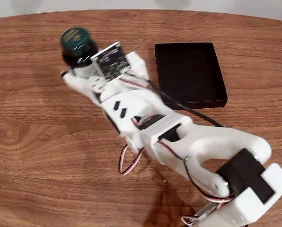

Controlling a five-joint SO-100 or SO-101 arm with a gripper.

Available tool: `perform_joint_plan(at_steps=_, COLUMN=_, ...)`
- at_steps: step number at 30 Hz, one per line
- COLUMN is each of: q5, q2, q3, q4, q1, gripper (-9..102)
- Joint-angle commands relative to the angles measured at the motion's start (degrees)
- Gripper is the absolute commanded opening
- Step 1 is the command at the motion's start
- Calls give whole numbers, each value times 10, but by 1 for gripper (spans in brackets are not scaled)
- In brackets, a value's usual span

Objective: Pick up the pill bottle and place it in the black box.

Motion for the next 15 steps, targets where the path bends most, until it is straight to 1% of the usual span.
perform_joint_plan(at_steps=1, q5=-7, q2=83, q3=0, q4=-15, q1=40, gripper=19)
perform_joint_plan(at_steps=12, q5=-22, q2=84, q3=5, q4=-59, q1=145, gripper=18)
perform_joint_plan(at_steps=15, q5=-30, q2=71, q3=4, q4=-83, q1=171, gripper=18)
